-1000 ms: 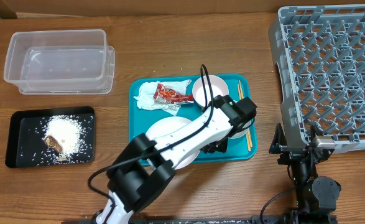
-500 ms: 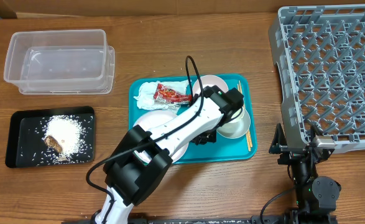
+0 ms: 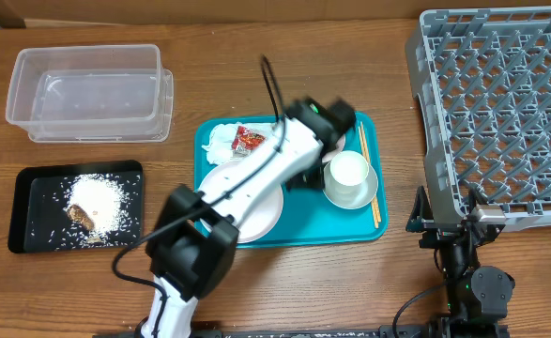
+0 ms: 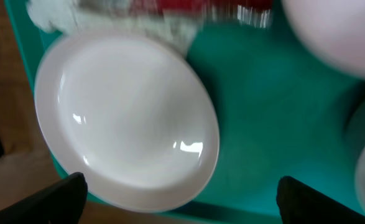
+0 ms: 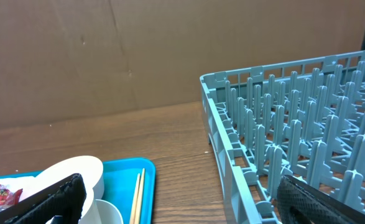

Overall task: Sort waste into correct bins and load items into the dishwasher
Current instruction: 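Carry the empty plate back and set it on the teal tray, then grasp the red snack wrapper with the left gripper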

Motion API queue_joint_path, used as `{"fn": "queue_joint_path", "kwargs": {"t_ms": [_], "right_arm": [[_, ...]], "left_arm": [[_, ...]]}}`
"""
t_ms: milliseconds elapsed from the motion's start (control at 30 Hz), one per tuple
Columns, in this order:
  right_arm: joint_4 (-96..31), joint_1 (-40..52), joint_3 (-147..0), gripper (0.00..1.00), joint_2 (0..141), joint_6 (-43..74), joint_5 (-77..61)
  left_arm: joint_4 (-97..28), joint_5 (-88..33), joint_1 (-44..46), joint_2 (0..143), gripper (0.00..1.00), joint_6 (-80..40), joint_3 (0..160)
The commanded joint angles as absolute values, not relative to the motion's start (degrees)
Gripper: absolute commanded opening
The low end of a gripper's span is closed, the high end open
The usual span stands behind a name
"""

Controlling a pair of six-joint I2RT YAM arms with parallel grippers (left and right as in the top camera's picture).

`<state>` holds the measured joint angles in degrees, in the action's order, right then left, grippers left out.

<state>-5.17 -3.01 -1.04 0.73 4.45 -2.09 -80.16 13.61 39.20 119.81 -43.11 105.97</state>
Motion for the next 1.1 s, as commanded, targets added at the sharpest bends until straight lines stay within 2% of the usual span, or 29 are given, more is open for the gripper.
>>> {"fn": "queue_joint_path", "kwargs": {"t_ms": [0, 233, 433, 633, 800, 933, 1067], "right_arm": [[-4.8, -3.2, -0.4, 1.0, 0.2, 4.3, -1.6], [-4.8, -3.2, -0.4, 1.0, 0.2, 4.3, -1.6], [-4.8, -3.2, -0.4, 1.0, 0.2, 4.3, -1.6], [-4.8, -3.2, -0.4, 1.0, 0.2, 4.3, -1.6], [-4.8, -3.2, -0.4, 1.0, 0.2, 4.3, -1.6], [-4.8, -3.2, -0.4, 1.0, 0.2, 4.3, -1.6], [-4.8, -3.2, -0.4, 1.0, 0.2, 4.3, -1.6]], "left_arm": [[-77.8, 14.0, 34.4, 119.3, 1.0, -40.7, 109.9], [-71.1, 0.2, 24.9, 120.4, 1.0, -47.3, 107.3], [-69.1, -5.6, 22.8, 121.6, 1.0, -51.5, 103.5], [-67.5, -7.1, 22.9, 121.6, 0.94, -56.6, 101.6], [-66.0, -7.1, 22.9, 121.6, 0.94, -62.5, 98.2], [-60.4, -7.1, 22.8, 121.6, 0.93, -62.9, 95.4], [-56.4, -6.9, 22.8, 121.6, 0.88, -62.9, 94.8]]}}
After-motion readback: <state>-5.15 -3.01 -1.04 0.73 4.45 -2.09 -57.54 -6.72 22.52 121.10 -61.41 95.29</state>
